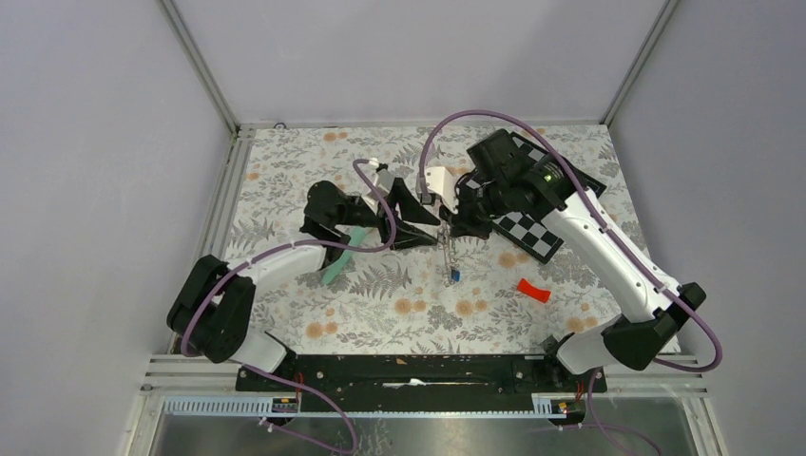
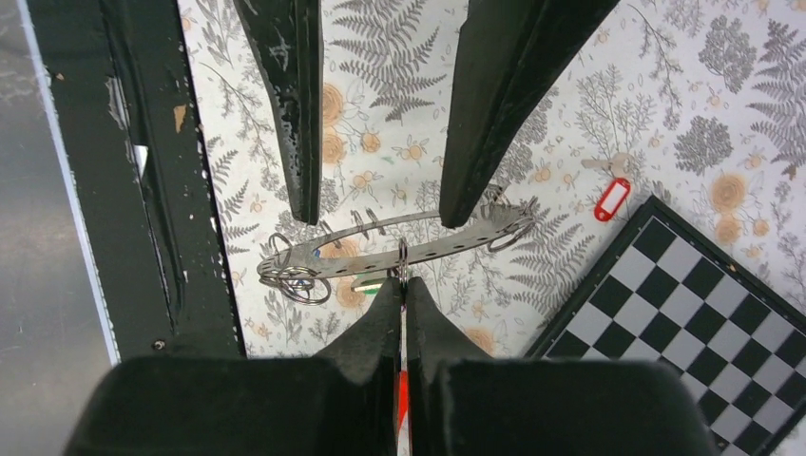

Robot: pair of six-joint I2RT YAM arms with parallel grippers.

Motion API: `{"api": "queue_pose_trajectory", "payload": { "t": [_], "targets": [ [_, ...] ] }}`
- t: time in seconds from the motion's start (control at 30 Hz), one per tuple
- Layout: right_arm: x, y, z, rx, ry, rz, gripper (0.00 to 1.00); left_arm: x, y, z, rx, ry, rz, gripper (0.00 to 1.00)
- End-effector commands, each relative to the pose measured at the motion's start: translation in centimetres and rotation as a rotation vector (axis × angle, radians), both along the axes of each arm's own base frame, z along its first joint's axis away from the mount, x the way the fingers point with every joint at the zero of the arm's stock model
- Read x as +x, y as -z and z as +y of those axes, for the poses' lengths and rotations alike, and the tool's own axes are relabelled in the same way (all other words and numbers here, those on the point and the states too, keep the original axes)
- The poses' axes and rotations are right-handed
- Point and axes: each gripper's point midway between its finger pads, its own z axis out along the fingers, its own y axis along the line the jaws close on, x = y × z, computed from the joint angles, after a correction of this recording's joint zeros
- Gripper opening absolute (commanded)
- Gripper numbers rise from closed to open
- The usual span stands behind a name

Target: Put the keys on the keyring

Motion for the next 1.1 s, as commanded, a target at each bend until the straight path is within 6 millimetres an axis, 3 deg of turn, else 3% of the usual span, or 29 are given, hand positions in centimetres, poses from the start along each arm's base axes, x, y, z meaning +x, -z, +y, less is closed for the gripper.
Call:
{"api": "queue_pose_trajectory", "payload": {
  "t": [0.0, 0.17, 0.5, 0.7, 1.07],
  "targets": [
    [0.2, -0.9, -0.8, -0.078, -0.002, -0.038, 0.00, 1.0, -1.2, -0.7, -0.033, -0.018, -0.042, 0.46],
    [0.4, -0.8, -0.6, -0.128, -0.010, -0.024, 0.00, 0.8, -1.3, -1.3, -0.061, 0.002, -0.037, 0.39],
    [0.5, -1.2, -0.6, -0.168, -0.023, -0.049, 0.00, 0.2, -0.8, -1.8, -0.097, 0.024, -0.032, 0.41],
    [0.5, -0.8, -0.6, -0.183, -0.025, -0.046, 0.00, -0.3, -0.6, -2.4, -0.099, 0.042, -0.027, 0.30],
    [0.2, -0.3, -0.4, -0.182, -0.031, -0.025, 0.00, -0.4, -0.6, -2.4, -0.102, 0.036, -0.026, 0.20]
  ]
}}
